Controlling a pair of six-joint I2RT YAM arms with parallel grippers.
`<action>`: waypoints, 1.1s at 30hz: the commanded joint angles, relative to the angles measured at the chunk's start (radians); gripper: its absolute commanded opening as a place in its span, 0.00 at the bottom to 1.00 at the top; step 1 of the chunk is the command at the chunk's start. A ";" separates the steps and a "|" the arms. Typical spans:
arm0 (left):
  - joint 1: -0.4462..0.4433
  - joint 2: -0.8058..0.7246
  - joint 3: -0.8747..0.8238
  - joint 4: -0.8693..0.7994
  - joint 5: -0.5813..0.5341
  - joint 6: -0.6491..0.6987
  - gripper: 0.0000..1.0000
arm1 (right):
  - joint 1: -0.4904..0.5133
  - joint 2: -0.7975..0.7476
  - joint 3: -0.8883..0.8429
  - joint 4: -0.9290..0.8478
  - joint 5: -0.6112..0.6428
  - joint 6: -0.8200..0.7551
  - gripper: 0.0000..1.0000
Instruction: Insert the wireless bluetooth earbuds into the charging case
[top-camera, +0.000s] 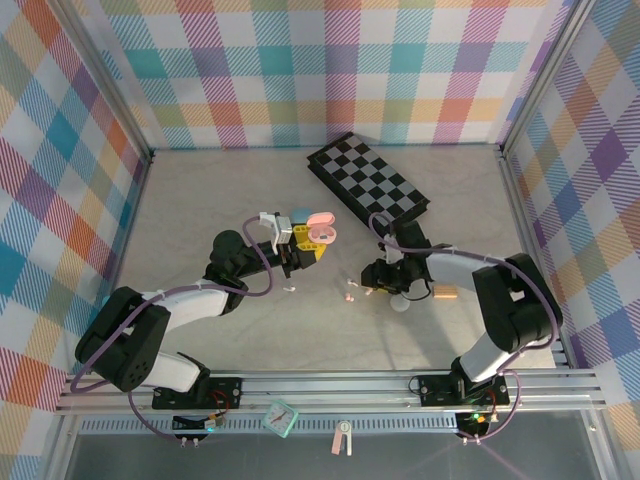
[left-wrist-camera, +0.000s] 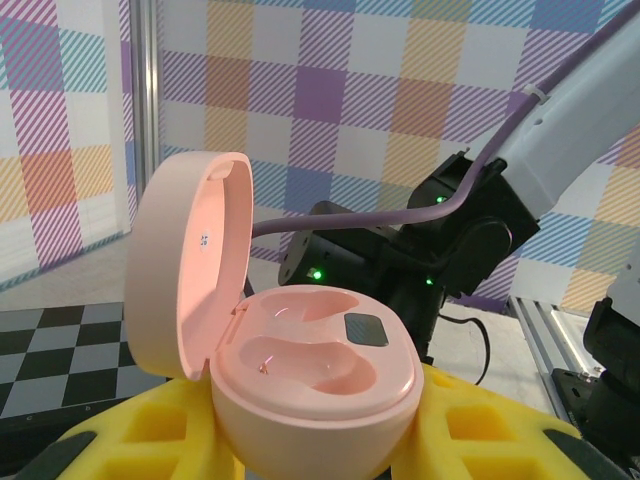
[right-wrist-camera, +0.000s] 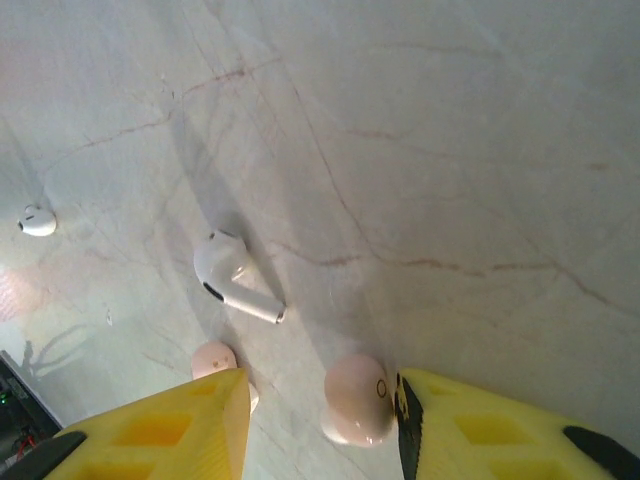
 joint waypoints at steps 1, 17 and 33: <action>-0.005 0.002 0.027 0.067 0.014 0.009 0.22 | 0.005 -0.020 -0.015 -0.002 -0.031 -0.017 0.44; -0.005 -0.011 0.023 0.064 0.015 0.008 0.22 | 0.005 0.077 0.008 0.076 -0.108 0.001 0.39; -0.006 -0.005 0.021 0.066 0.012 0.011 0.22 | 0.030 0.145 0.047 0.006 -0.050 -0.026 0.26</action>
